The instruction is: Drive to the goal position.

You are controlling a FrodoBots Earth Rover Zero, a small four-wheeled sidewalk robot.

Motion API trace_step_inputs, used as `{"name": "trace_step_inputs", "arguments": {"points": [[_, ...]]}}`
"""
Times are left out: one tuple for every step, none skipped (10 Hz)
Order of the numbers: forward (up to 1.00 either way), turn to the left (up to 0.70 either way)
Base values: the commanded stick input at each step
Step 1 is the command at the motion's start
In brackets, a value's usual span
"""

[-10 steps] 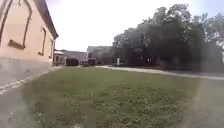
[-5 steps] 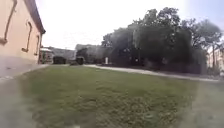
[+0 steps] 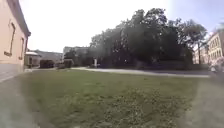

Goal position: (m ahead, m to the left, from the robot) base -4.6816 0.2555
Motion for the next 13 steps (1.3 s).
{"name": "trace_step_inputs", "arguments": {"points": [[0.70, -0.35], [0.70, -0.35], [0.70, -0.35], [0.70, -0.35], [0.70, -0.35], [0.70, -0.35], [0.70, -0.35], [0.70, -0.35], [0.70, -0.35], [0.70, -0.07], [0.70, 0.00], [0.70, 0.00], [0.70, 0.00]]}}
